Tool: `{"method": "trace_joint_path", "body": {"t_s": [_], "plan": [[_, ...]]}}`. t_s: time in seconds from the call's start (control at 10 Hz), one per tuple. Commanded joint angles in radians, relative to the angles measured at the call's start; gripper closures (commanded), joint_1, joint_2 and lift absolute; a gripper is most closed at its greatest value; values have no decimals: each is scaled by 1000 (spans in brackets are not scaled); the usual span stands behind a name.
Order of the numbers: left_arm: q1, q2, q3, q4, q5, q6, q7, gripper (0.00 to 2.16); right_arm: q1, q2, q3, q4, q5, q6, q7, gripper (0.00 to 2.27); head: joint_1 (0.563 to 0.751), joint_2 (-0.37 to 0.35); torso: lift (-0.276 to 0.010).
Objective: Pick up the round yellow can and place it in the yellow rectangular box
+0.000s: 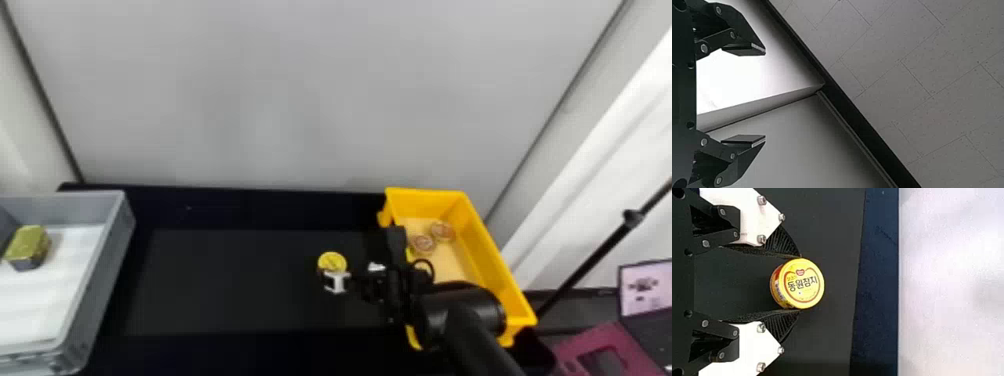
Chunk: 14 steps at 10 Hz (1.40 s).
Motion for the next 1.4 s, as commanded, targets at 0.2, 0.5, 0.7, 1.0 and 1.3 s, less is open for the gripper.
{"method": "trace_joint_path", "body": {"t_s": [0.2,0.5,0.7,1.0,1.3], "plan": [[5,19,1,-6,8,19,-3,450,19,-11,-27,-163,28,48,-5,585,746,-213,0],[9,23,1,-6,11,27,-4,450,3,-29,-95,-221,77,58,-5,585,746,-213,0],[9,26,-1,-6,13,33,-4,450,-1,-66,-147,-270,85,69,-22,585,746,-213,0],[11,27,-3,-9,14,42,-6,450,-2,-117,-207,-316,87,83,-55,585,746,-213,0],[8,39,-1,-18,14,59,-10,450,16,-150,-268,-338,88,98,-77,585,746,-213,0]]}}
